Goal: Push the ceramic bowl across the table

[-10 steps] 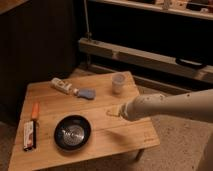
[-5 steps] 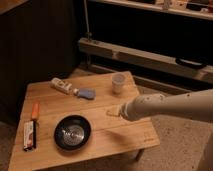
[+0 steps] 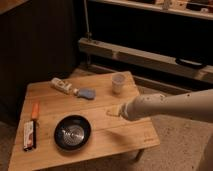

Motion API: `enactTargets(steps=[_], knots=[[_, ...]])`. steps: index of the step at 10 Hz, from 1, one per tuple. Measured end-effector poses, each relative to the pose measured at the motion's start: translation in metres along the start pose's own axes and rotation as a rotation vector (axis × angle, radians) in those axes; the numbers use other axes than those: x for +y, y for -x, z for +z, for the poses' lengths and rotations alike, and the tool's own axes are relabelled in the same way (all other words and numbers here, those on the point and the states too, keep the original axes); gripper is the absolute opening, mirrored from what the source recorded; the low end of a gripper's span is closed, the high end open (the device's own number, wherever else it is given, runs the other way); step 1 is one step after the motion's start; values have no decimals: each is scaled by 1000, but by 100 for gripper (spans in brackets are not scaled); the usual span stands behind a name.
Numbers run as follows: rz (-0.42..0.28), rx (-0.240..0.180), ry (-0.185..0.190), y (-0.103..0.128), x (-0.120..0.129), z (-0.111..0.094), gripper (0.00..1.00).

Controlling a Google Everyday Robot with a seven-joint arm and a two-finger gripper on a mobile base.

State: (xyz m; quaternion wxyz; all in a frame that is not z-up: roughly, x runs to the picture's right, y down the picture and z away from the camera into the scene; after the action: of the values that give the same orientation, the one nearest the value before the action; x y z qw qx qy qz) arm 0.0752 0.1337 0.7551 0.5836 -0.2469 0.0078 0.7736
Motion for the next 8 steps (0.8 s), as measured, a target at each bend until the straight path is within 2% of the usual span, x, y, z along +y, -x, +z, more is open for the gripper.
enactTargets(steps=[1,2,4,6,7,8], knots=[[39,-9,32,6,-4,-6,75],[42,-23,35,10,-1,-12,64],[-32,-63,-3,2,19,-26,41],[-98,-106,20,-4,33,-47,21],[-102,-100,33,-2,40,-52,9],[-84,-88,53,3,36,-53,2]])
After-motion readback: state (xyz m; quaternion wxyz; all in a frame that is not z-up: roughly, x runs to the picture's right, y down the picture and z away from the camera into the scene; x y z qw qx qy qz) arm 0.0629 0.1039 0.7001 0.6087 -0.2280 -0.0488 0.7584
